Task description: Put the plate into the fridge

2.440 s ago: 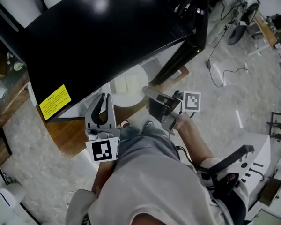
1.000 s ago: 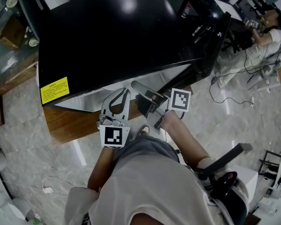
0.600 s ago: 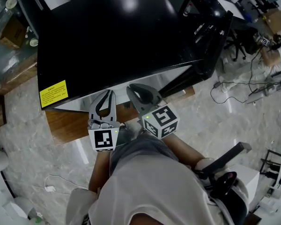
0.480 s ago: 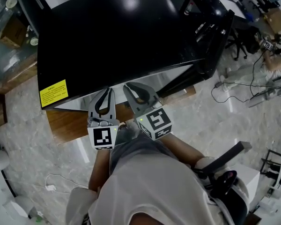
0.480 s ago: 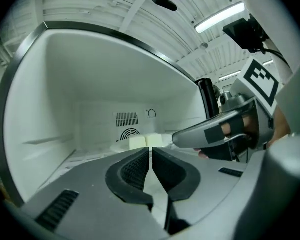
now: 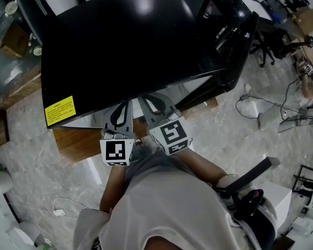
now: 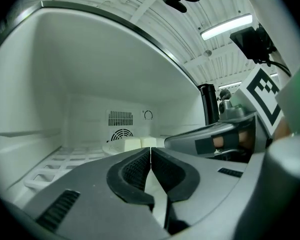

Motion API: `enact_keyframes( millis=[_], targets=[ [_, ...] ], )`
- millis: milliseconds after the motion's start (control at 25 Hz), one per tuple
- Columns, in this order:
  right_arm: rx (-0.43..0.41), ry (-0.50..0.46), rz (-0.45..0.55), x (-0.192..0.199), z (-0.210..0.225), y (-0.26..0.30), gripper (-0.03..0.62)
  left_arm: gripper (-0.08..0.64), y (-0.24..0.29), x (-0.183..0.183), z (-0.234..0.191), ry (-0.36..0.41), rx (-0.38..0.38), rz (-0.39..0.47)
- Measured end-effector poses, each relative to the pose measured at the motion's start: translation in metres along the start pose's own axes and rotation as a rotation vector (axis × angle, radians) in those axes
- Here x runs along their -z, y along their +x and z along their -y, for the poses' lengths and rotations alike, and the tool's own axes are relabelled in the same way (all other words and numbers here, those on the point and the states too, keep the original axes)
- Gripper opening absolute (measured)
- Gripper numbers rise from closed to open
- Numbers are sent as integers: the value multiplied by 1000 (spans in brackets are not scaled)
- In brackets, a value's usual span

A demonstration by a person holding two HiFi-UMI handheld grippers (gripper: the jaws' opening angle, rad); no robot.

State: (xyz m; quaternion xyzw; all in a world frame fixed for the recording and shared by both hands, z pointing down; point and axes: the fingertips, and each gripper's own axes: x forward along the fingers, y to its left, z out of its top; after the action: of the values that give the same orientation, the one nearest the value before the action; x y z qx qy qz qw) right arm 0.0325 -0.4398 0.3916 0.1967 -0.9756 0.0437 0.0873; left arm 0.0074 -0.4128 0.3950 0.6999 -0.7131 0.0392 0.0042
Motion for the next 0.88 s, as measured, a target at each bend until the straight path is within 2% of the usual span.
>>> enact_keyframes(
  millis=[440,760,880],
  targets=[
    [10,31,41,-1,9,-16,28,23,-3,-4,14,-35,9,1],
    [55,-47,53,1,17,-54,21,23,-21,-8,45,-99,-44,29],
    [39,-19,38,15,10,-69,18,23,-38,4,49,-99,-94,-4]
  ],
)
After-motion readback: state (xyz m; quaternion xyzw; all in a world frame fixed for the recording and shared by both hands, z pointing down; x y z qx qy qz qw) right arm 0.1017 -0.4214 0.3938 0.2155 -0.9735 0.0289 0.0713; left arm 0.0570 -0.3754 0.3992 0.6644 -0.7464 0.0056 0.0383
